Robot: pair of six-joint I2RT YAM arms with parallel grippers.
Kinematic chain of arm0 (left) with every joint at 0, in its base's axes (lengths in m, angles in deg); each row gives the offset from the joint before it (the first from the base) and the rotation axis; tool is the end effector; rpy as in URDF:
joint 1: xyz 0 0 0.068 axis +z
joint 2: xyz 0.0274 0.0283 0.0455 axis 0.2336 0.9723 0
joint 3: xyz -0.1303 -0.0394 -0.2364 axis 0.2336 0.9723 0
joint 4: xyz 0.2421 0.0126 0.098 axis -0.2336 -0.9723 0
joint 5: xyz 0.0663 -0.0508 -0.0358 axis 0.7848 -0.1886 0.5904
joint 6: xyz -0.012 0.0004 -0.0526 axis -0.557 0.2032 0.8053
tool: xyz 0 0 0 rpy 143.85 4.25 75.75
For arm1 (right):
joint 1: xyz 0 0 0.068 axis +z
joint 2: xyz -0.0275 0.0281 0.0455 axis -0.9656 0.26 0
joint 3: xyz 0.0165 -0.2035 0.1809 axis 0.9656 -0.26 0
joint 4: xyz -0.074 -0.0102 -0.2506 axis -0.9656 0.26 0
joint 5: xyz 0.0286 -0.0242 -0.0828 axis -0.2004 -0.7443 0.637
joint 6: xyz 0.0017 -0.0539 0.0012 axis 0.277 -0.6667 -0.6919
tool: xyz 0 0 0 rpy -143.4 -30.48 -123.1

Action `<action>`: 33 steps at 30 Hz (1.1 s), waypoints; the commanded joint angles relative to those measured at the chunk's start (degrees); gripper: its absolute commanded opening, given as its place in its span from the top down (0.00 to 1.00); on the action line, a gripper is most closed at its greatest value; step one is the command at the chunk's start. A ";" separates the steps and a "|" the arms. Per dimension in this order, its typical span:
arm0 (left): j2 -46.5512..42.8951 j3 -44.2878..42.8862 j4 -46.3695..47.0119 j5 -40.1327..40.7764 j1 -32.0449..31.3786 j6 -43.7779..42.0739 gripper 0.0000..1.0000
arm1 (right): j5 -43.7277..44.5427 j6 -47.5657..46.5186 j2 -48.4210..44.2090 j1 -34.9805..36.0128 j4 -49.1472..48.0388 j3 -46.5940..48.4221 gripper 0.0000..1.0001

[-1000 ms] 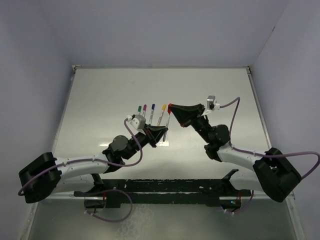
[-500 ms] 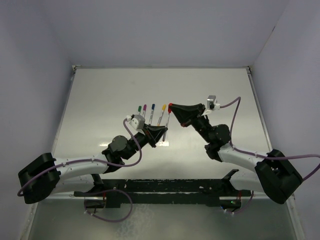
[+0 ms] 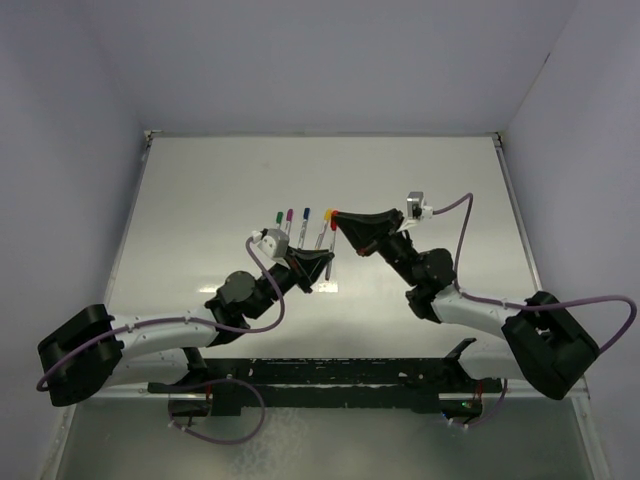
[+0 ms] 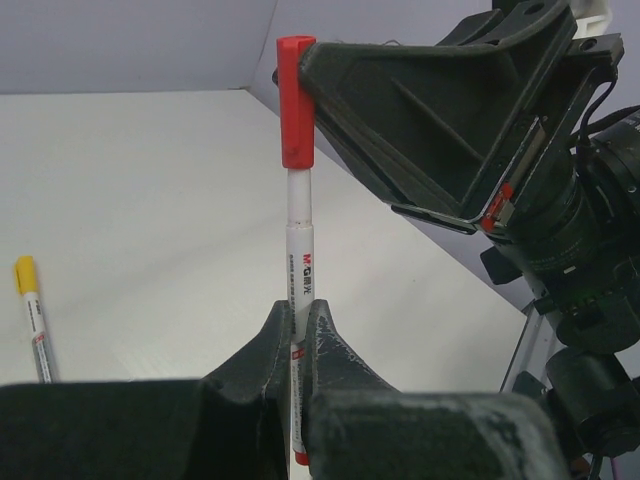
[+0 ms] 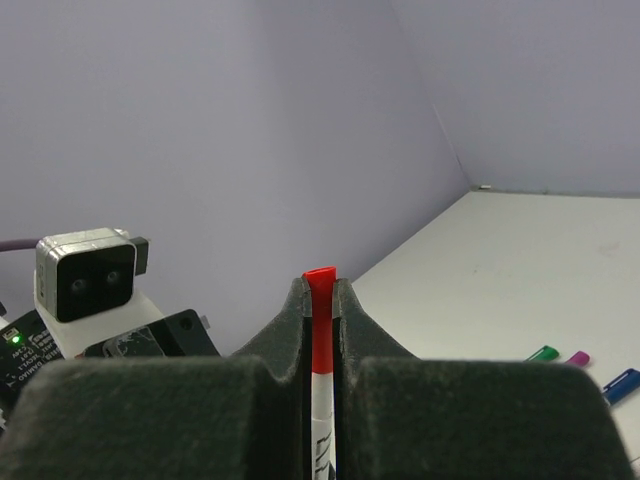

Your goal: Insert the pens into the pen caps

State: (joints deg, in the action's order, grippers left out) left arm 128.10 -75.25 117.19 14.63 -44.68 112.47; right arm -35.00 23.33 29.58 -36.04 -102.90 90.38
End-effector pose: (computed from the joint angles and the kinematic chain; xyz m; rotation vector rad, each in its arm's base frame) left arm 0.1280 -0.1937 0.2456 0.2674 1.4515 -1.0601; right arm 0.1811 0.1530 0.2792 -0.1384 1.0616 1.3406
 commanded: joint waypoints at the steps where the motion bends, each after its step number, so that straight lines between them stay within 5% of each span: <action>1: 0.11 -1.31 5.47 0.71 -0.05 -1.15 1.00 | -1.83 1.03 0.27 0.96 -3.59 0.50 1.00; 15: -1.85 -4.42 4.63 2.87 0.06 -6.17 1.00 | -5.83 1.39 0.31 1.54 4.54 1.40 1.00; 33: -1.78 -10.64 6.51 3.56 0.65 -12.08 1.00 | -3.90 -5.60 -0.64 4.24 27.86 4.02 1.00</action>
State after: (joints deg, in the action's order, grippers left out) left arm 127.86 -78.84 111.68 19.31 -44.62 104.25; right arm -35.61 20.27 27.81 -34.38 -87.97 94.53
